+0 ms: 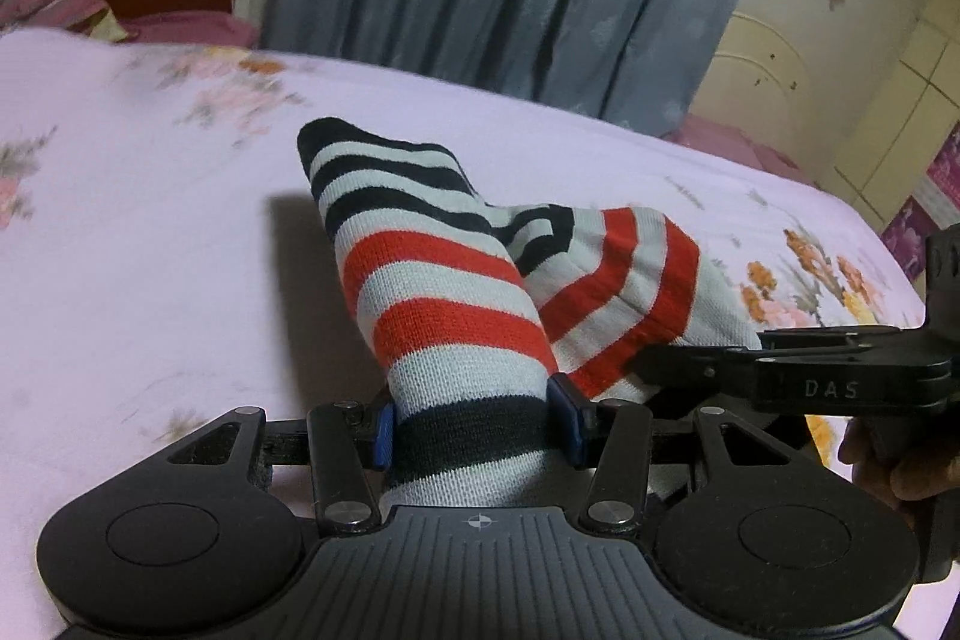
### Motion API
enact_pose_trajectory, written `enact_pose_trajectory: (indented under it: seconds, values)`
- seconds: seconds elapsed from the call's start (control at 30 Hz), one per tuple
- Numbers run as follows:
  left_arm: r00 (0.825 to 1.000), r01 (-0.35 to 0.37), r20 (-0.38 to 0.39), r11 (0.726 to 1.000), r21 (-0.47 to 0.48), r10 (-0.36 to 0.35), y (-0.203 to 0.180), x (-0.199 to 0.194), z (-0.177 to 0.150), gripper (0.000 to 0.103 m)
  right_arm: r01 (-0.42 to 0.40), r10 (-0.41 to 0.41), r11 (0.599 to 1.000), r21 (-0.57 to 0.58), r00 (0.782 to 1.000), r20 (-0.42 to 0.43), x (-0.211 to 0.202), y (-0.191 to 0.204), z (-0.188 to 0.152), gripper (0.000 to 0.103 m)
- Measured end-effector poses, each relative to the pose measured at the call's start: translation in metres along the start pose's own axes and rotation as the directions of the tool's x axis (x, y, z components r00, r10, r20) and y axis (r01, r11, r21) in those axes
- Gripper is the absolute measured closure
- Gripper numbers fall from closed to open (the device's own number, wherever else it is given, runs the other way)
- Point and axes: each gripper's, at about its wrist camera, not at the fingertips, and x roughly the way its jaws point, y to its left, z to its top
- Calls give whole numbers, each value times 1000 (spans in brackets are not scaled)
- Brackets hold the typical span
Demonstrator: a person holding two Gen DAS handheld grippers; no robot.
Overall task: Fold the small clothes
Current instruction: 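Lay the folded edge down onto the stack and open both grippers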
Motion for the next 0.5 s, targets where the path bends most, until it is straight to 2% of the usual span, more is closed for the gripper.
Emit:
enact_pose_trajectory:
  seconds: [0.03, 0.1, 0.13, 0.2, 0.3, 0.33, 0.37, 0.43, 0.5]
  values:
    - [1000, -4, -12, 1000, -6, 4, 7, 6, -4, 51, 14, -14, 1000, 3, 1000, -11, 6, 0, -3, 72]
    - [998, -47, -32, 998, -39, 46, 18, 21, -19, 36, 66, -65, 998, 19, 997, -39, 16, -7, -11, 72]
    - [999, -40, -34, 998, -47, 39, 25, 27, -26, 35, 76, -74, 996, 43, 996, -56, 21, -16, -17, 71]
    - [1000, -4, -21, 993, -120, 2, 34, 33, -33, 35, 55, -47, 989, 135, 997, -56, 25, -36, -28, 70]
    - [1000, -14, -21, 996, -89, 12, 37, 32, -30, 34, 74, -68, 989, 126, 996, -51, 23, -37, -26, 70]
    - [1000, -19, -24, 997, -75, 17, 35, 30, -29, 31, 81, -75, 990, 118, 996, -53, 22, -36, -25, 69]
    - [999, -38, -25, 997, -62, 36, 33, 27, -29, 20, 77, -71, 989, 123, 996, -56, 20, -38, -23, 67]
    - [997, -71, 5, 996, -45, 71, 37, 13, -25, 17, 85, -78, 987, 134, 995, -57, 11, -41, -20, 60]
    - [990, -118, 68, 992, -41, 120, 40, -4, -19, 19, 130, -132, 986, 107, 991, 19, -9, -37, -15, 57]
